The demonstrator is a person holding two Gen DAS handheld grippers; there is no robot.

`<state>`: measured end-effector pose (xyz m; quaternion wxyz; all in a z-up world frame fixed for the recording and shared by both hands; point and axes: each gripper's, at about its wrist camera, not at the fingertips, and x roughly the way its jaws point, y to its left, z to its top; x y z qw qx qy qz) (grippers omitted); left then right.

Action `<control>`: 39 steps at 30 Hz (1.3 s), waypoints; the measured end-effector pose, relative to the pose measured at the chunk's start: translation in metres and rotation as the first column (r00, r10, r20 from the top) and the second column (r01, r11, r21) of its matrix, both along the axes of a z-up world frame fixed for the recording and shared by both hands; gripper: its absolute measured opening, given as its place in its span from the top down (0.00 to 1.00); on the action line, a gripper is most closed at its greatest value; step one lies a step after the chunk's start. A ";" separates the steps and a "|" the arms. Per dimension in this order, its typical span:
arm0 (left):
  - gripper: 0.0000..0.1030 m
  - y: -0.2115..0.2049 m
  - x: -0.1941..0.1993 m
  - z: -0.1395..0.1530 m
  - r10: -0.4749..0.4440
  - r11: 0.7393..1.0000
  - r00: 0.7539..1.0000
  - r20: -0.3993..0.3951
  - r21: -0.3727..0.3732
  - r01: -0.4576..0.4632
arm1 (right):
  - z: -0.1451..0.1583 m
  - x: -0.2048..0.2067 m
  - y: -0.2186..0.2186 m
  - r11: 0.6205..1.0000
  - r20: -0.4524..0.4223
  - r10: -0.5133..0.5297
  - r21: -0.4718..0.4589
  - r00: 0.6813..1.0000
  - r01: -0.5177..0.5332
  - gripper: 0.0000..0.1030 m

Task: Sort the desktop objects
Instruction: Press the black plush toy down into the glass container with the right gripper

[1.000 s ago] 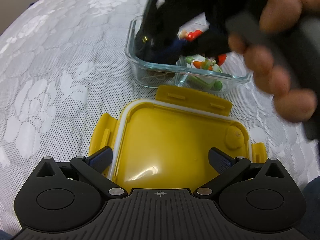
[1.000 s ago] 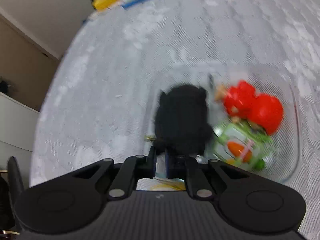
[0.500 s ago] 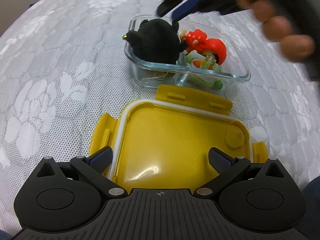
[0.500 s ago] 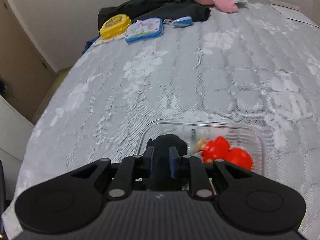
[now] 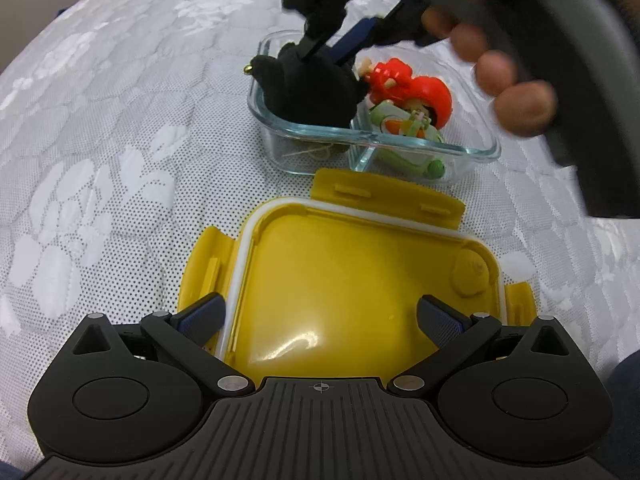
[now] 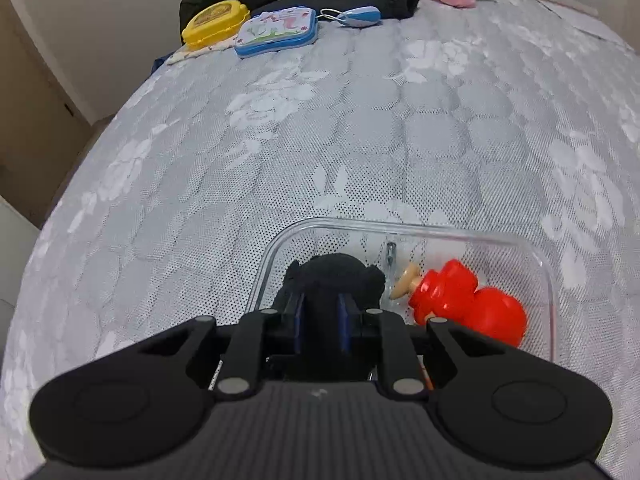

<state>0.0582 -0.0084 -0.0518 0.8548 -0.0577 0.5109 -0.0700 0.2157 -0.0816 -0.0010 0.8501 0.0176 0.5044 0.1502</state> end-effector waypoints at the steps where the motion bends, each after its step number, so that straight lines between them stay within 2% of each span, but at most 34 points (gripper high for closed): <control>1: 0.00 0.001 0.000 0.000 0.004 1.000 1.000 -0.001 -0.005 -0.004 | 0.006 -0.003 -0.002 1.000 0.002 0.002 0.024 1.000 -0.002 0.78; 4: 0.00 0.001 -0.001 0.001 0.005 1.000 1.000 -0.003 -0.004 -0.005 | 0.014 -0.010 -0.006 0.989 -0.054 0.036 0.142 0.998 -0.028 0.79; 8: 0.00 0.001 -0.005 0.004 0.000 1.000 1.000 -0.001 0.001 0.000 | 0.007 -0.017 0.000 0.984 -0.095 0.056 0.172 0.994 -0.039 0.78; 10: 0.00 0.003 -0.004 0.003 0.003 1.000 1.000 -0.002 -0.005 -0.003 | 0.005 -0.019 0.006 0.987 -0.095 0.060 0.152 0.994 -0.045 0.78; 12: 0.00 0.004 -0.002 0.002 0.003 1.000 1.000 -0.004 -0.006 -0.003 | -0.001 -0.018 0.012 0.995 -0.100 0.048 0.087 0.994 -0.039 0.78; 17: 0.00 0.004 -0.003 0.003 0.002 1.000 1.000 -0.005 -0.003 -0.002 | -0.014 -0.018 -0.004 0.993 -0.153 -0.019 0.116 0.988 0.037 0.86; 23: 0.00 0.004 0.000 0.002 -0.007 1.000 1.000 -0.006 -0.002 0.007 | -0.029 -0.018 -0.020 0.987 -0.257 -0.066 0.125 0.964 0.101 0.81; 27: 0.00 0.003 -0.002 0.003 -0.009 1.000 1.000 -0.005 0.001 0.009 | -0.021 -0.023 -0.023 0.992 -0.195 -0.056 0.097 0.979 0.076 0.79; 34: 0.00 0.001 -0.003 0.003 -0.012 1.000 1.000 -0.006 0.009 0.012 | 0.010 -0.023 -0.019 0.983 -0.070 -0.024 0.182 0.997 0.036 0.79; 36: 0.00 0.000 -0.003 0.002 -0.013 1.000 1.000 -0.006 0.011 0.013 | 0.011 -0.020 -0.010 0.981 -0.063 -0.009 0.193 0.998 0.021 0.79; 39: 0.00 0.001 0.002 -0.002 -0.013 1.000 1.000 -0.006 0.009 0.013 | 0.004 -0.016 0.002 0.988 -0.064 -0.008 0.156 0.998 0.018 0.82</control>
